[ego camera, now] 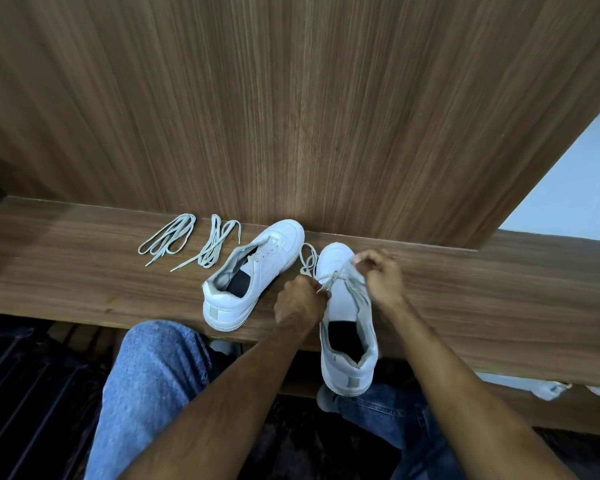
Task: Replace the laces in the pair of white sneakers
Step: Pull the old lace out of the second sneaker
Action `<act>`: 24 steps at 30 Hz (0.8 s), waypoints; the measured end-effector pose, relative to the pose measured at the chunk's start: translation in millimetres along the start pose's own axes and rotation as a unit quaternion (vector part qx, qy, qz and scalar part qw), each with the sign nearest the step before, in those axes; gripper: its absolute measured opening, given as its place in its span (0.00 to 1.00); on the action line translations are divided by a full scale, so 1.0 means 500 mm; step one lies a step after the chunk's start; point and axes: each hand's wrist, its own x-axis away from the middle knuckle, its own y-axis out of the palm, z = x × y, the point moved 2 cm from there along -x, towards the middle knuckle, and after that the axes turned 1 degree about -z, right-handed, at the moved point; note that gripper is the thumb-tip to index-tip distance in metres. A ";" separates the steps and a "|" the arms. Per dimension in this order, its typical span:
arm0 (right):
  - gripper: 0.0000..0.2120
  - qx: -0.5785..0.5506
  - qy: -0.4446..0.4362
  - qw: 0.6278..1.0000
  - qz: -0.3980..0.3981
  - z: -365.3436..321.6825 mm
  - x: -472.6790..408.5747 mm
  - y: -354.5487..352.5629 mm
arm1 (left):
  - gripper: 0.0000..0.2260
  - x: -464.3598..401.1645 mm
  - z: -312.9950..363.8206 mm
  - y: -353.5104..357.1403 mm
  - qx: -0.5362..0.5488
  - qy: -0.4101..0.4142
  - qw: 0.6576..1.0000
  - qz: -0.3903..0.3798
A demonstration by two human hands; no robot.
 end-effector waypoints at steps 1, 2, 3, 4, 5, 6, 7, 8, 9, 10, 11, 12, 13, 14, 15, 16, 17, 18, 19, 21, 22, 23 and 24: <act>0.18 -0.116 0.028 0.991 0.057 -0.015 0.001 -0.022 | 0.14 -0.001 0.000 0.001 0.003 -0.003 1.000 -0.001; 0.18 -0.213 0.043 0.969 0.116 -0.027 0.002 -0.047 | 0.14 -0.002 0.000 0.003 0.002 -0.004 1.000 -0.002; 0.17 -0.274 0.046 0.945 0.171 -0.035 -0.001 -0.071 | 0.15 -0.002 0.000 0.004 0.001 -0.003 1.000 -0.004; 0.15 -0.273 0.038 0.937 0.213 -0.038 -0.003 -0.091 | 0.14 -0.001 0.001 0.005 -0.001 -0.001 1.000 -0.005; 0.13 -0.207 0.022 0.949 0.236 -0.042 -0.005 -0.105 | 0.14 -0.001 0.003 0.005 -0.003 0.002 1.000 -0.006; 0.10 -0.106 0.001 0.968 0.227 -0.048 -0.003 -0.110 | 0.14 0.000 0.003 0.005 -0.005 0.005 1.000 -0.007; 0.09 0.020 -0.018 0.983 0.183 -0.047 0.000 -0.104 | 0.14 0.000 0.004 0.005 -0.007 0.008 1.000 -0.006; 0.14 0.143 -0.038 0.981 0.125 -0.044 0.003 -0.092 | 0.14 0.000 0.004 0.005 -0.010 0.009 1.000 -0.005; 0.21 0.240 -0.055 0.967 0.064 -0.032 0.005 -0.077 | 0.14 0.001 0.004 0.005 -0.014 0.009 1.000 -0.004; 0.24 0.320 -0.069 0.945 0.009 -0.029 0.010 -0.060 | 0.14 0.001 0.004 0.005 -0.019 0.009 1.000 -0.003; 0.24 0.381 -0.083 0.920 -0.044 -0.026 0.015 -0.040 | 0.14 0.002 0.004 0.004 -0.024 0.009 1.000 -0.002; 0.23 0.434 -0.087 0.891 -0.095 -0.023 0.019 -0.020 | 0.14 0.002 0.004 0.004 -0.028 0.008 1.000 -0.002; 0.21 0.477 -0.089 0.865 -0.130 -0.018 0.023 0.001 | 0.14 0.003 0.004 0.003 -0.032 0.008 0.999 -0.002; 0.20 0.506 -0.089 0.845 -0.150 -0.012 0.026 0.018 | 0.14 0.004 0.005 0.003 -0.036 0.010 0.999 -0.004; 0.18 0.520 -0.091 0.836 -0.151 -0.005 0.027 0.032 | 0.13 0.004 0.005 0.003 -0.039 0.011 0.999 -0.005; 0.17 0.522 -0.095 0.835 -0.143 0.000 0.029 0.042 | 0.13 0.005 0.005 0.003 -0.042 0.011 0.999 -0.006; 0.15 0.520 -0.098 0.838 -0.135 0.006 0.027 0.046 | 0.13 0.005 0.006 0.003 -0.042 0.013 0.999 -0.005; 0.14 0.514 -0.102 0.842 -0.130 0.007 0.024 0.045 | 0.13 0.006 0.006 0.003 -0.041 0.014 0.999 -0.004; 0.13 0.497 -0.104 0.852 -0.128 0.010 0.020 0.042 | 0.13 0.006 0.005 0.003 -0.039 0.014 0.999 -0.004; 0.08 0.392 -0.116 0.907 -0.102 0.002 0.012 0.025 | 0.14 0.006 0.004 0.003 -0.030 0.011 0.999 -0.004; 0.06 0.299 -0.109 0.945 -0.076 -0.008 0.010 0.012 | 0.14 0.004 0.003 0.003 -0.025 0.009 1.000 -0.003; 0.08 0.193 -0.094 0.976 -0.037 -0.023 0.007 -0.006 | 0.14 0.004 0.002 0.004 -0.021 0.006 1.000 -0.003; 0.11 0.087 -0.078 0.993 0.016 -0.040 0.004 -0.027 | 0.15 0.003 0.002 0.004 -0.018 0.004 1.000 -0.003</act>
